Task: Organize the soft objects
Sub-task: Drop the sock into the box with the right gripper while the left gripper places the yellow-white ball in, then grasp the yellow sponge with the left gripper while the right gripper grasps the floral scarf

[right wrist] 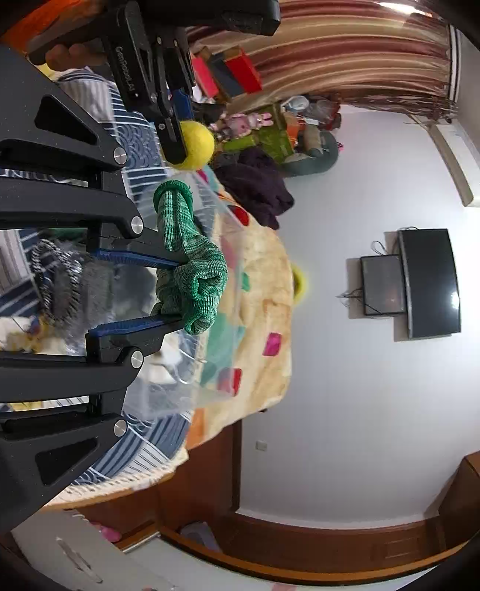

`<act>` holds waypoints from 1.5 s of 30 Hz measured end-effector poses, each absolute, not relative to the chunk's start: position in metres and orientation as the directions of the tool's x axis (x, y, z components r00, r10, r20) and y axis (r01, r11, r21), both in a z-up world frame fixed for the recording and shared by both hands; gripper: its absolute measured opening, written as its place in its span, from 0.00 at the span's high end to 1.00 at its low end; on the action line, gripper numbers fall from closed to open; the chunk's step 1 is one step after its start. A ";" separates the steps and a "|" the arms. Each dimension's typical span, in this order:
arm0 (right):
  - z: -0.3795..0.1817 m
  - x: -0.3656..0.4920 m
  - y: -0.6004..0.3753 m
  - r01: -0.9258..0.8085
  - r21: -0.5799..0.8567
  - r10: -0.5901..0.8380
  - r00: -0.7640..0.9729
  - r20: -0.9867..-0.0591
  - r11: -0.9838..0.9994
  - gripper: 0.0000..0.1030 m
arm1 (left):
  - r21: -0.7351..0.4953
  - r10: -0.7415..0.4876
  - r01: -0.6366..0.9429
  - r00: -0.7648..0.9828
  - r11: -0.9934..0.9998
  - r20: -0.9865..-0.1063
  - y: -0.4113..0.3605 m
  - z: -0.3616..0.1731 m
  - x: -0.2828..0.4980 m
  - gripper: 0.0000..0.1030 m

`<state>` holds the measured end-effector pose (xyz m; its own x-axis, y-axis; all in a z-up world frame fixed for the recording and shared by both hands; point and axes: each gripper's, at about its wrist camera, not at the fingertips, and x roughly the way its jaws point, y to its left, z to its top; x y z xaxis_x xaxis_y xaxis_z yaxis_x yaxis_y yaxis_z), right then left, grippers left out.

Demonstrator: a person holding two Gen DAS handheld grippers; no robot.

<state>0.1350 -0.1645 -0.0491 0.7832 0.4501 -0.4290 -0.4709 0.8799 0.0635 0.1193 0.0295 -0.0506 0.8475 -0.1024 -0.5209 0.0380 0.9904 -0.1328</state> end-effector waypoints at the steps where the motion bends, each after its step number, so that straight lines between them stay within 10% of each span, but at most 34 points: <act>1: -0.047 0.137 -0.166 -0.465 0.063 0.445 0.788 -0.425 0.883 0.78 | -0.131 -0.102 0.039 0.850 0.991 -0.517 0.029 -0.047 0.123 0.62; 27: -0.085 0.192 -0.173 -0.390 0.104 0.374 0.720 -0.585 0.915 0.75 | -0.061 -0.070 0.040 0.751 0.997 -0.656 0.008 -0.089 0.215 0.62; 32: -0.084 0.189 -0.174 -0.388 0.091 0.365 0.726 -0.584 0.917 0.73 | -0.044 -0.060 0.042 0.756 0.998 -0.652 0.003 -0.089 0.209 0.41; 45: -0.073 0.173 -0.174 -0.396 0.059 0.361 0.753 -0.550 0.916 0.36 | -0.051 -0.062 0.040 0.801 0.998 -0.595 0.005 -0.069 0.174 0.29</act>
<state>0.1729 -0.1739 -0.0728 0.7530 0.3608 -0.5504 -0.3960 0.9164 0.0589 0.1739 0.0052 -0.0693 0.8012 -0.0622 -0.5951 0.0399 0.9979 -0.0505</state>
